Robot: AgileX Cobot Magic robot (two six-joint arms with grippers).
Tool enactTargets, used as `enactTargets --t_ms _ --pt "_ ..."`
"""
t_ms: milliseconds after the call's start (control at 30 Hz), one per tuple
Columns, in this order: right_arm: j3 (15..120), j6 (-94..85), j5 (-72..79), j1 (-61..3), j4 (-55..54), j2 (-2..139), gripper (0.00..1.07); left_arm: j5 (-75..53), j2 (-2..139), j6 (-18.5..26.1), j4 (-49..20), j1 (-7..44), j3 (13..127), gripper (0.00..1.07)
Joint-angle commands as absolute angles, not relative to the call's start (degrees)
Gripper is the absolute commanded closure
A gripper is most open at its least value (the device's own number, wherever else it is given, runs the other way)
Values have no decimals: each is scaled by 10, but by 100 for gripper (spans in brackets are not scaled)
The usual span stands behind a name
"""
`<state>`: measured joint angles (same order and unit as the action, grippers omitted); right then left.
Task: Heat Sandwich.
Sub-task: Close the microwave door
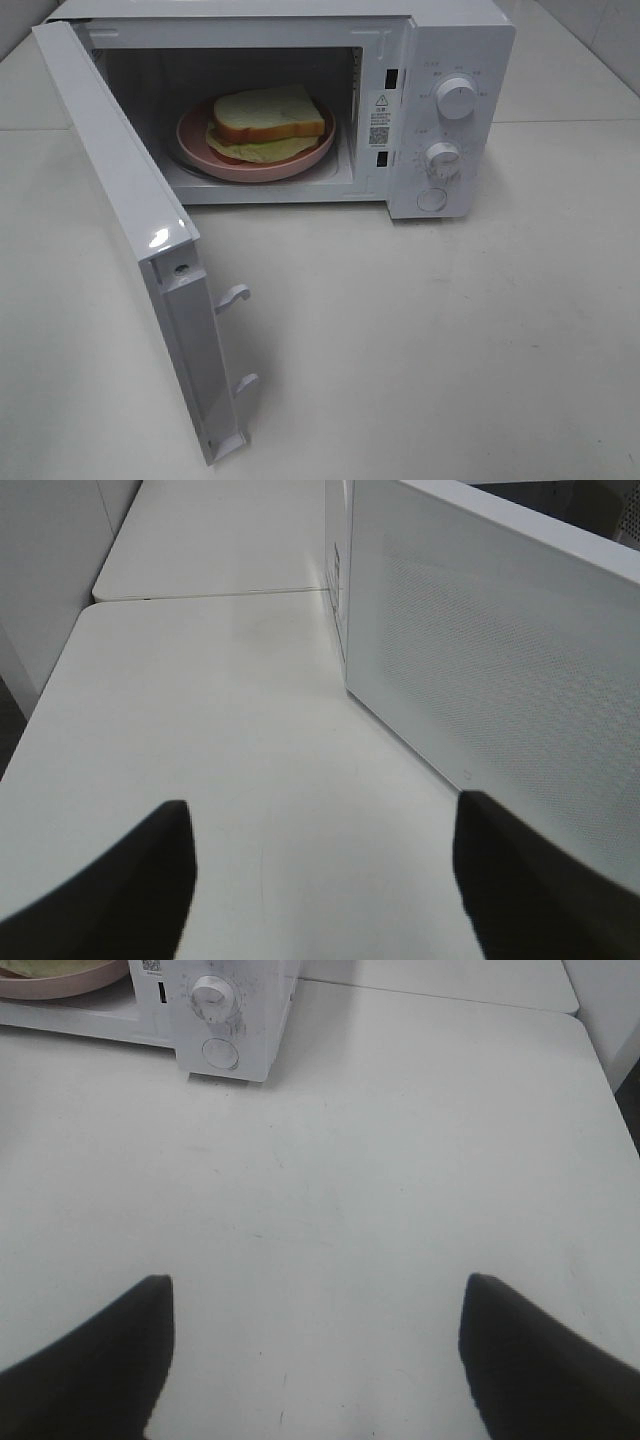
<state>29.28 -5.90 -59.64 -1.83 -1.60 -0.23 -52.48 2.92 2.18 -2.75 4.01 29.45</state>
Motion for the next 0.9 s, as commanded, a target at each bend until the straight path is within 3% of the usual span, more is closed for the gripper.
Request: enactTargets --t_ms 33,133,233,267,300,400,600,900 --pt "292 -54 -594 -14 -17 -17 31 -482 56 22 -30 42 299 56" --pt "292 -54 -594 -14 -17 -17 31 -459 73 22 -30 42 298 64" --pt "292 -54 -594 -14 -17 -17 31 -415 115 22 -33 42 289 81" --pt "292 -54 -594 -14 -17 -17 31 -415 115 22 -33 42 289 81" --pt "292 -54 -594 -14 -17 -17 31 -390 136 22 -32 42 281 92" --pt "292 -54 -594 -14 -17 -17 31 -334 186 24 -32 42 261 106" --pt "292 -54 -594 -14 -17 -17 31 -252 245 41 -30 42 225 106" --pt "292 -54 -594 -14 -17 -17 31 -30 351 51 -30 42 160 106"
